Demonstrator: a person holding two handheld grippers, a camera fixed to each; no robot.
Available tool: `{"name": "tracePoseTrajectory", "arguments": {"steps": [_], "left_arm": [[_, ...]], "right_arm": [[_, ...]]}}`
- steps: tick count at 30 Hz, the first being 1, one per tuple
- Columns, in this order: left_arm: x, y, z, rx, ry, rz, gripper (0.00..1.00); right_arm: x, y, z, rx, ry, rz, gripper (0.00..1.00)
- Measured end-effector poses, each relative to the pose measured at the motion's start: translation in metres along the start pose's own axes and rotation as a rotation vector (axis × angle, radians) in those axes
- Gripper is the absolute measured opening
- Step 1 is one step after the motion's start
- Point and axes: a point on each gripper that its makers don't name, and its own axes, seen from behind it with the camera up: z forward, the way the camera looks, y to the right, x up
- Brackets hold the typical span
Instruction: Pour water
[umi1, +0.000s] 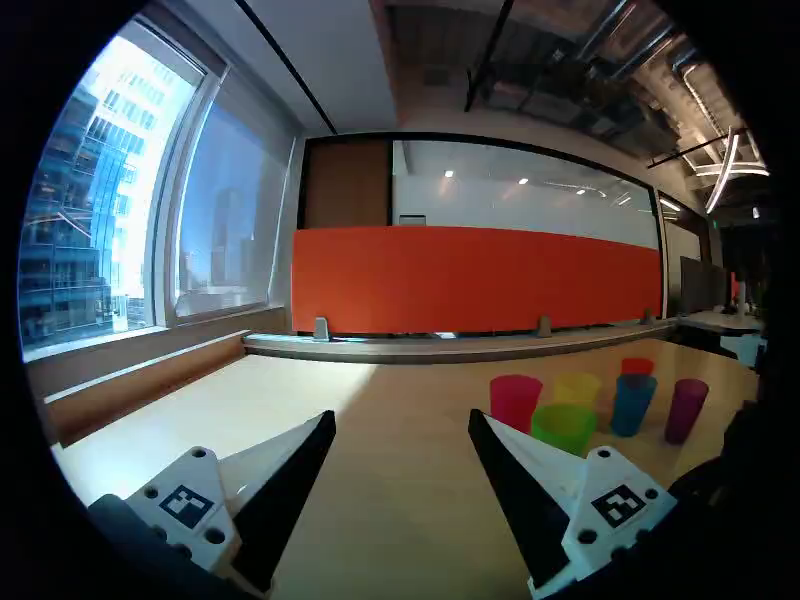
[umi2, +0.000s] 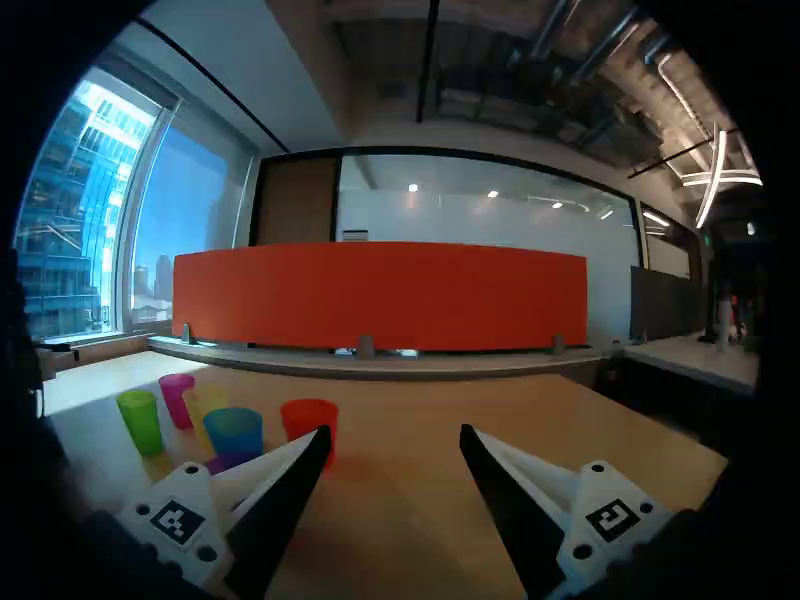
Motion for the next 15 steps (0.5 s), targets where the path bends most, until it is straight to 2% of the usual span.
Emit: {"name": "tracePoseTrajectory", "arguments": {"steps": [6,15], "left_arm": [[0.031,0.011,0.002,-0.037,0.013,0.006,0.99],[0.101,0.021,0.008,-0.1,0.036,-0.011,0.99]], "right_arm": [[0.035,-0.016,-0.007,0.038,0.014,-0.009,0.99],[0.095,-0.021,-0.007,0.082,0.015,-0.027,1.0]]}}
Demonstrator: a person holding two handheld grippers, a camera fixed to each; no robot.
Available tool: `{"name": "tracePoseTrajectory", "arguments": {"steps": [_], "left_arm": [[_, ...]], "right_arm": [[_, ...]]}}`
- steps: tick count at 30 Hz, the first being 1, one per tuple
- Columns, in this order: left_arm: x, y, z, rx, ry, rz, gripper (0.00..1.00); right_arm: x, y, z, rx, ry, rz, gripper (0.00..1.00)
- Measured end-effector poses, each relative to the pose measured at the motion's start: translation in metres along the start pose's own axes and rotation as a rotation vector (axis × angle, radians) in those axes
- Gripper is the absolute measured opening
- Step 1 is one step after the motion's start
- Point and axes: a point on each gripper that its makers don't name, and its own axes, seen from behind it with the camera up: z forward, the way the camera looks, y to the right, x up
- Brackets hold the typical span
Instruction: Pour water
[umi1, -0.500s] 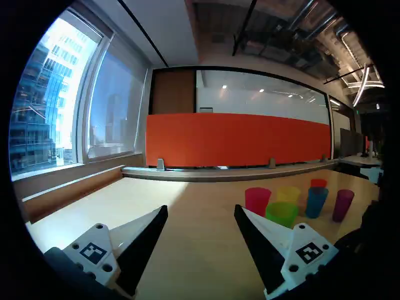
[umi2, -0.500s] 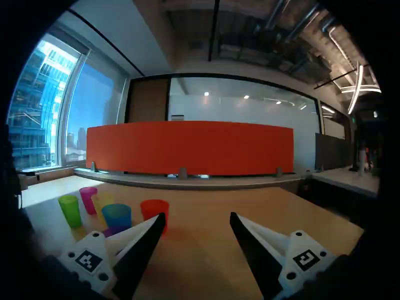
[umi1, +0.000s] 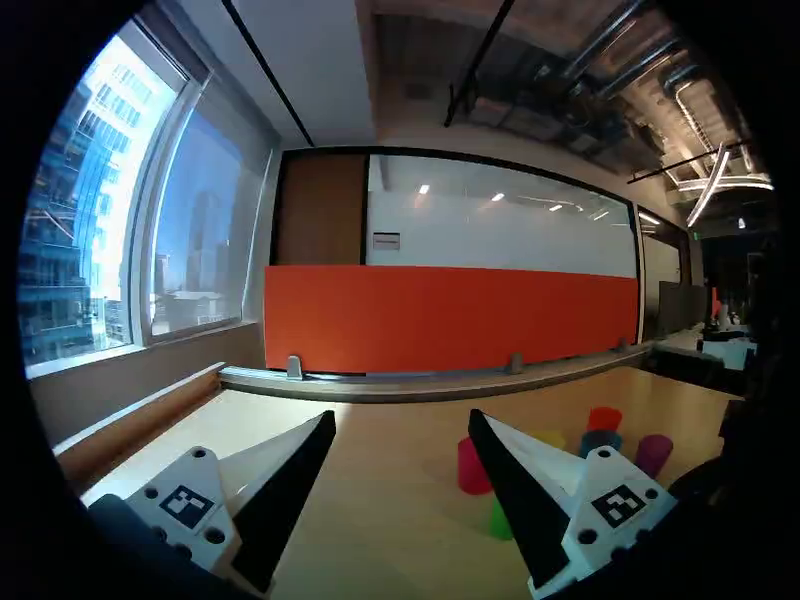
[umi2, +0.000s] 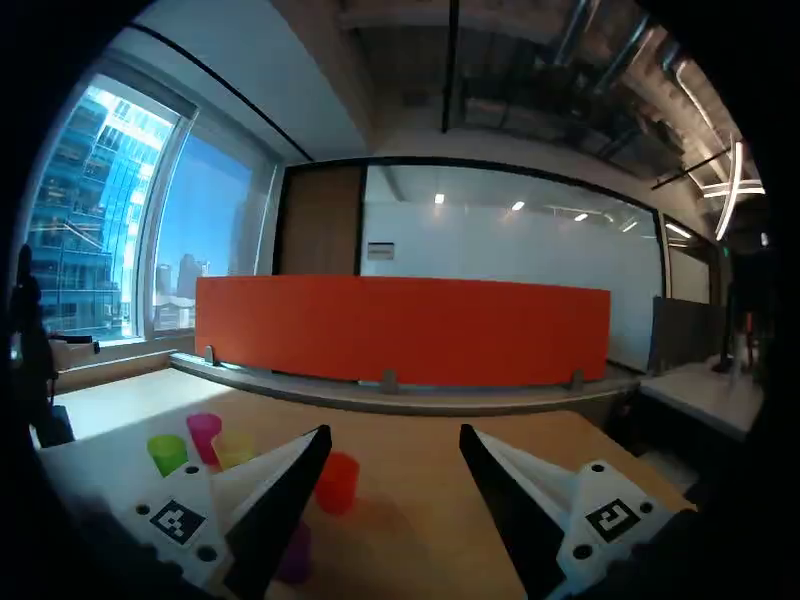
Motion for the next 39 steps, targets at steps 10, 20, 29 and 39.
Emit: {"name": "tracePoseTrajectory", "arguments": {"steps": [10,20,29,39], "left_arm": [[0.062,0.01,0.007,-0.061,-0.005,0.037,0.99],[0.096,0.021,0.01,-0.137,-0.029,0.023,0.99],[0.094,0.051,0.005,-0.297,-0.092,0.005,0.99],[0.101,0.088,-0.008,-0.485,-0.101,-0.01,0.99]], "right_arm": [[0.058,0.0,0.003,0.043,-0.022,0.006,1.0],[0.094,-0.009,0.002,0.114,-0.017,0.054,1.0],[0.104,-0.024,-0.005,0.239,-0.02,0.057,0.99],[0.108,-0.069,-0.025,0.461,-0.048,0.036,0.99]]}}
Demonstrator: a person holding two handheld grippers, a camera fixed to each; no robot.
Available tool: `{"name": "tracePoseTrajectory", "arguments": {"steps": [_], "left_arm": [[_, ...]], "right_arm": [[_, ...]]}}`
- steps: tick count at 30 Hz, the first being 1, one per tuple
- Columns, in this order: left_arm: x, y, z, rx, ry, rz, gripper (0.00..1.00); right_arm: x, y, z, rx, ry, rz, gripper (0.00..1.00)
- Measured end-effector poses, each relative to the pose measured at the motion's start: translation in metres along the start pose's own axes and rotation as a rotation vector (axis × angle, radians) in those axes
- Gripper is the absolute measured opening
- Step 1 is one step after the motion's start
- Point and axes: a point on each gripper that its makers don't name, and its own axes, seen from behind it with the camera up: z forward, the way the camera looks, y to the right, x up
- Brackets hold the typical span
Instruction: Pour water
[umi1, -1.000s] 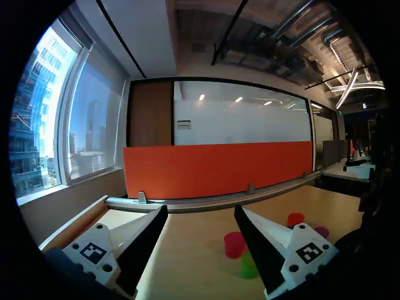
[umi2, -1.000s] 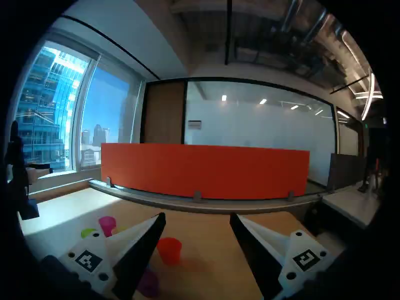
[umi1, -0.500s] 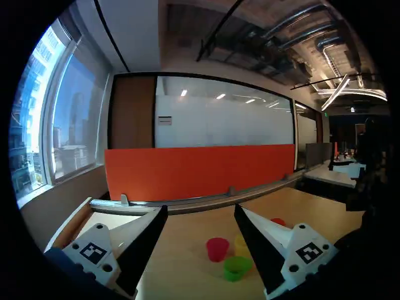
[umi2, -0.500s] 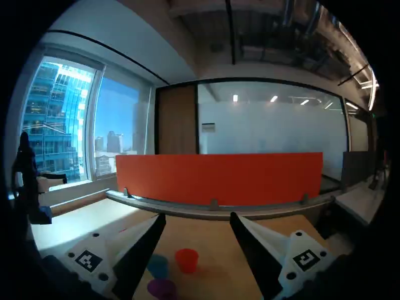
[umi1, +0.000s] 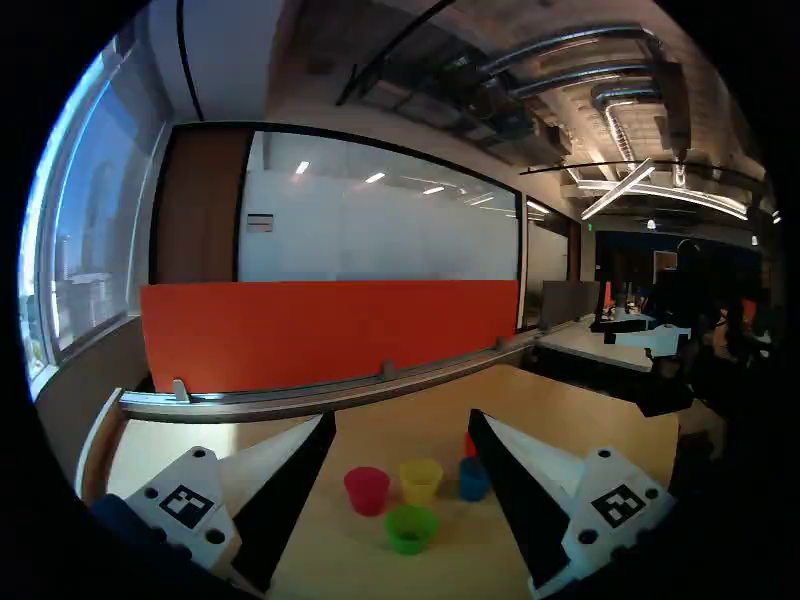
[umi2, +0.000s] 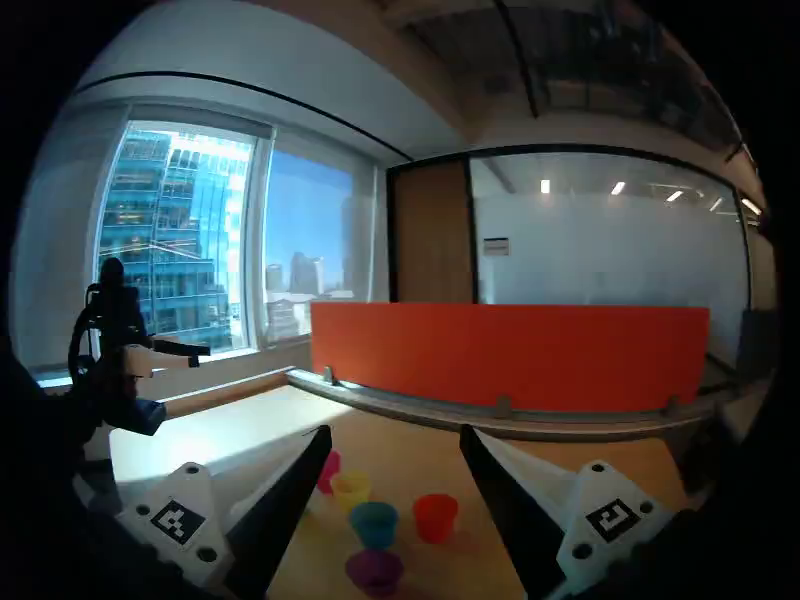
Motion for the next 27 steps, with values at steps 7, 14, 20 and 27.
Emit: {"name": "tracePoseTrajectory", "arguments": {"steps": [7,14,20,27], "left_arm": [[0.002,0.012,0.004,-0.07,-0.003,0.004,0.99],[-0.007,0.017,0.004,-0.106,-0.051,0.031,0.99],[-0.024,0.017,0.007,-0.14,-0.112,0.035,0.99],[-0.047,0.007,0.015,-0.152,-0.171,0.042,0.99]], "right_arm": [[-0.001,-0.018,0.005,0.055,-0.022,-0.057,0.99],[-0.01,-0.024,0.013,0.089,-0.082,-0.071,0.99],[-0.021,-0.024,0.018,0.12,-0.15,-0.089,0.99],[-0.04,-0.023,0.021,0.154,-0.237,-0.127,0.99]]}}
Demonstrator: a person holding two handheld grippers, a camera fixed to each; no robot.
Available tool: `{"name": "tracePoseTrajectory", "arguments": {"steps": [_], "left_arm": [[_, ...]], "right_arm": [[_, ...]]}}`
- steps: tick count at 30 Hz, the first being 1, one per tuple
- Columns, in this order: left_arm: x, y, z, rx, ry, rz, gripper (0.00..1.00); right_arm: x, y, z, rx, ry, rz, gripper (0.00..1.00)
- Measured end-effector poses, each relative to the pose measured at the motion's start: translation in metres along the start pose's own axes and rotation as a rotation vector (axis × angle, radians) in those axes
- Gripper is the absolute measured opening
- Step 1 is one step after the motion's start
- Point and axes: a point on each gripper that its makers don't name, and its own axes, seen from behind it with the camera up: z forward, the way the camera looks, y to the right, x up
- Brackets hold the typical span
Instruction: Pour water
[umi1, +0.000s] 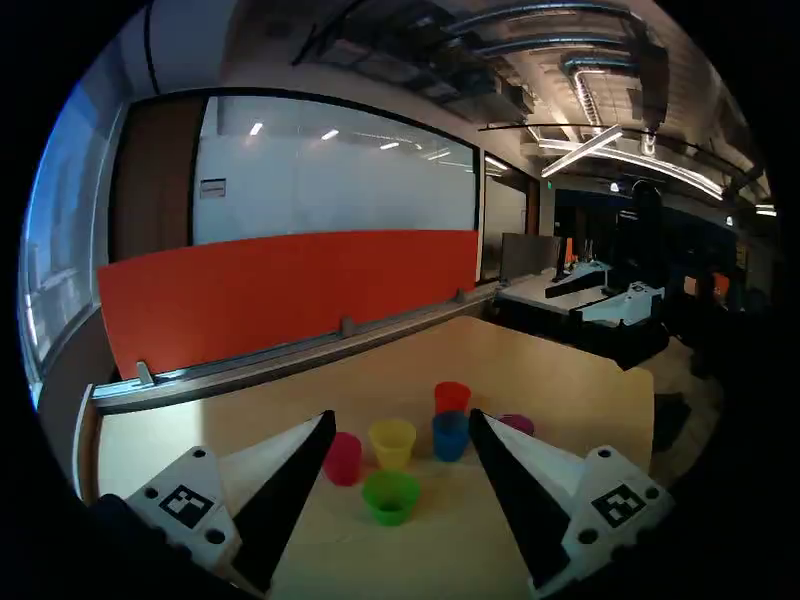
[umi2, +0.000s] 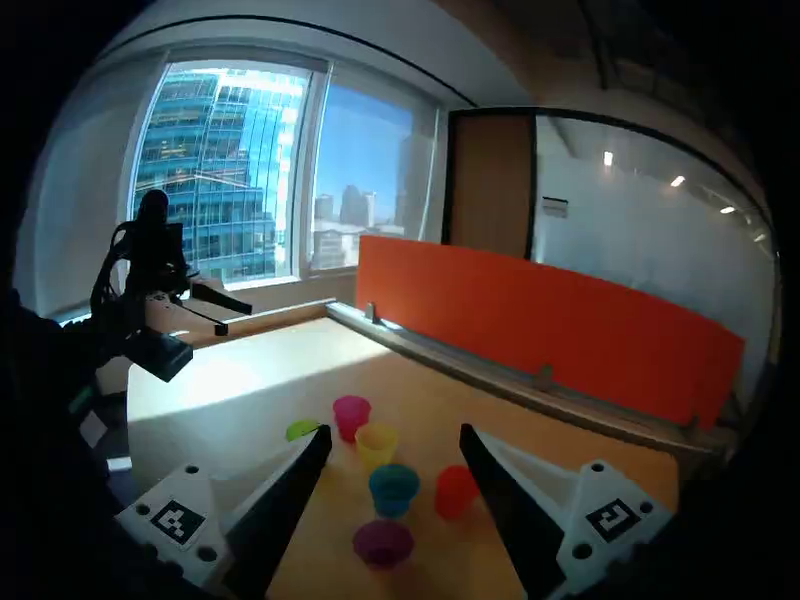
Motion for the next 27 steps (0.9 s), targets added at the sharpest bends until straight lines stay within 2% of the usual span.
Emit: {"name": "tracePoseTrajectory", "arguments": {"steps": [8,18,27], "left_arm": [[-0.022,-0.007,0.014,-0.022,-0.045,0.001,0.99],[-0.057,-0.004,0.034,-0.057,-0.115,0.042,0.99],[-0.09,-0.002,0.053,-0.083,-0.174,0.054,0.99]], "right_arm": [[-0.015,0.003,0.013,0.022,-0.057,-0.031,1.0],[-0.04,0.011,0.033,0.038,-0.106,-0.018,1.0],[-0.071,0.016,0.054,0.052,-0.162,-0.017,1.0]]}}
